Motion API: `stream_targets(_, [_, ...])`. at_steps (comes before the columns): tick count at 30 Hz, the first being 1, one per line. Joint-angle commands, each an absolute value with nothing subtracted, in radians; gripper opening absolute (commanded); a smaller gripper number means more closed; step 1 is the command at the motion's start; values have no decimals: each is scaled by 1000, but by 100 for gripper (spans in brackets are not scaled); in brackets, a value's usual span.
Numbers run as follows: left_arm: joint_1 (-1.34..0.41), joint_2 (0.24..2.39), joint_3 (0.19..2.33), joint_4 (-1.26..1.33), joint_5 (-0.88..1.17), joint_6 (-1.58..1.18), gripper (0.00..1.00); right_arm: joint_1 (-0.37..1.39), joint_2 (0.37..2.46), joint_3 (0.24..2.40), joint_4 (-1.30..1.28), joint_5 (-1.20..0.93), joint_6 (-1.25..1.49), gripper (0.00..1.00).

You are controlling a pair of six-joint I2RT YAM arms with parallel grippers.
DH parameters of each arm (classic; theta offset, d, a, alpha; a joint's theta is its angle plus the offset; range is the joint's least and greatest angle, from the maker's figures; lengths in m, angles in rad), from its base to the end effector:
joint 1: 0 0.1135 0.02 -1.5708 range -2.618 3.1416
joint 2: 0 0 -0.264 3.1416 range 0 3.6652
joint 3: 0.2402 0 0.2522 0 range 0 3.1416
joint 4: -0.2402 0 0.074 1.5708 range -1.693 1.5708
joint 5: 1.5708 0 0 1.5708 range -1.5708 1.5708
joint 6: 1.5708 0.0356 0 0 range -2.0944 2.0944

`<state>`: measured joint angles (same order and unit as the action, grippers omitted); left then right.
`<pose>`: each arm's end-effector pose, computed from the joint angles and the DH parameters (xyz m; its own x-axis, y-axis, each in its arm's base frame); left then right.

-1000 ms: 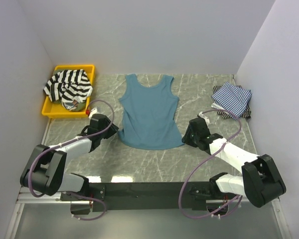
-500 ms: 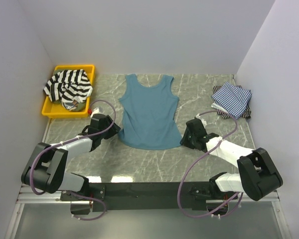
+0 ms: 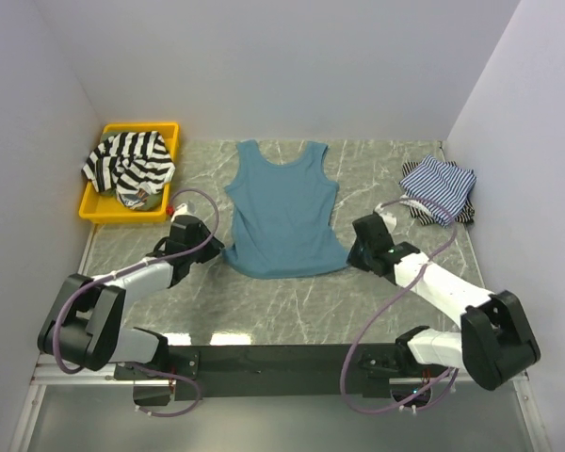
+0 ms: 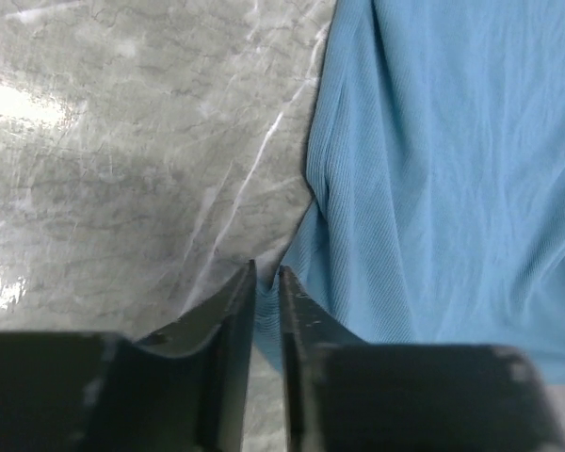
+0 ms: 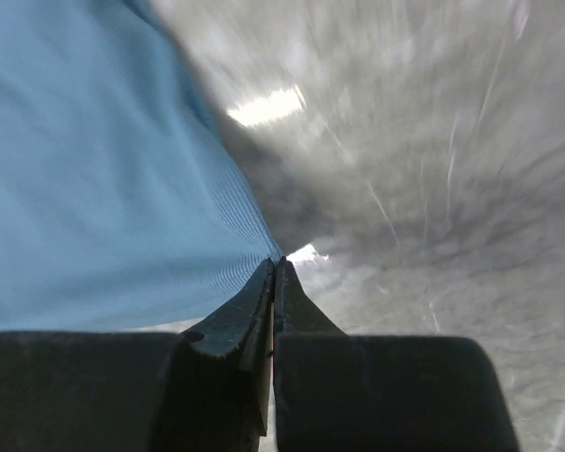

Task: Fold and stack the tank tops
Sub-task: Flatten the tank top out

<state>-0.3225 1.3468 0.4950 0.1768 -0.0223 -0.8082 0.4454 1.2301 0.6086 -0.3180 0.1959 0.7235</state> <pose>0.2406 -0.0796 0.1576 -0.6266 -0.5528 -0.5494 -0.2210 0.8020 -0.5549 0.2107 0.0929 0.1805 -0.7571 0.3581 -0.5464 0.2433 0.9308 0.2729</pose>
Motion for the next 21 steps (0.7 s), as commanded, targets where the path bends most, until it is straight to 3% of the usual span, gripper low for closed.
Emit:
stream_targets(1, [-327, 1289, 502, 153, -8, -793, 20, 434, 1137, 730, -408, 331, 677, 0])
stream_targets(6, [-347, 1243, 462, 172, 31, -790, 20, 419, 1153, 841, -457, 371, 637, 0])
stream_targets(12, [-377, 1262, 400, 259, 118, -762, 32, 414, 1212, 873, -446, 364, 621, 0])
stream_targets(21, [-451, 1269, 394, 255, 83, -736, 46, 405, 1258, 907, -434, 367, 603, 0])
